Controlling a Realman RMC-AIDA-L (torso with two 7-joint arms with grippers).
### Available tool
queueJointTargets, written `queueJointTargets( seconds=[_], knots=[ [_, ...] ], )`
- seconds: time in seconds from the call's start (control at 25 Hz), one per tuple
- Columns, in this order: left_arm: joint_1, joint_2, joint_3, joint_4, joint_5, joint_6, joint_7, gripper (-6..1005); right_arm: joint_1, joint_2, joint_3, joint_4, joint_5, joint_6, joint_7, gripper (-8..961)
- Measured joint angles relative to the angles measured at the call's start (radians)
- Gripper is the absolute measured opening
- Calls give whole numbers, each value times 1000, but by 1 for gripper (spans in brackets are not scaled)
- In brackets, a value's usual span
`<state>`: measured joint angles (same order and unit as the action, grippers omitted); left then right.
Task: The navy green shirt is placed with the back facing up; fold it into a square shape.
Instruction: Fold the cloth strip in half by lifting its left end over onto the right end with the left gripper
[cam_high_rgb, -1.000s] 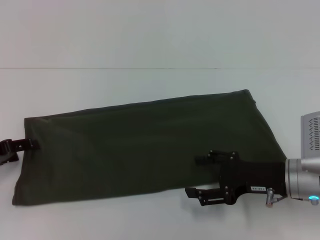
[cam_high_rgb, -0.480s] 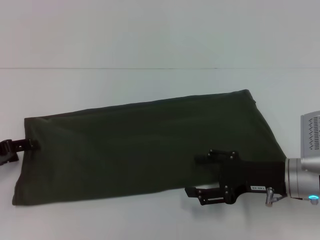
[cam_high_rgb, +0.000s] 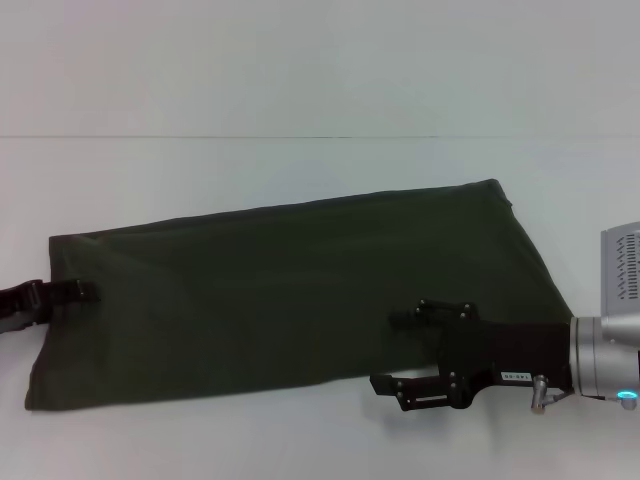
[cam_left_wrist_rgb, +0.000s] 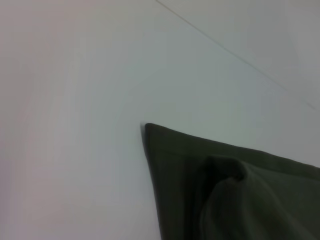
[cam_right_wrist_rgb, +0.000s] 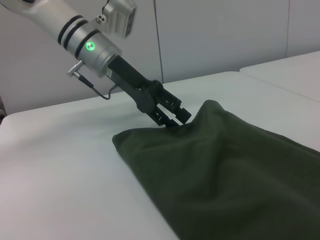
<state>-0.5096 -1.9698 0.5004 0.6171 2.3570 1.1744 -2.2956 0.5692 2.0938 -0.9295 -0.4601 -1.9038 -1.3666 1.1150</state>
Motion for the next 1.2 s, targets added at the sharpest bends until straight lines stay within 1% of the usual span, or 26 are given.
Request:
queueJointTargets(
  seconds=[0.2, 0.4, 0.6, 0.92, 1.12, 1.2],
  knots=[
    [-10, -14, 9, -1, 0, -3, -1, 845, 0, 0, 0, 0, -2, 0, 1, 916],
    [-28, -22, 10, -21, -6, 2, -2, 844, 0, 0, 0, 0, -2, 0, 3, 915],
    [-49, -22, 10, -51, -3, 2, -2, 843, 0, 0, 0, 0, -2, 0, 4, 915],
    [-55, -24, 16, -51, 1, 45, -2, 842, 0, 0, 0, -3, -1, 0, 6, 916],
    [-60, -17, 44, -45, 3, 59, 7, 779, 0, 0, 0, -3, -2, 0, 6, 915],
    [-61, -15, 60, -45, 3, 60, 7, 718, 0, 0, 0, -3, -2, 0, 6, 915]
  ],
)
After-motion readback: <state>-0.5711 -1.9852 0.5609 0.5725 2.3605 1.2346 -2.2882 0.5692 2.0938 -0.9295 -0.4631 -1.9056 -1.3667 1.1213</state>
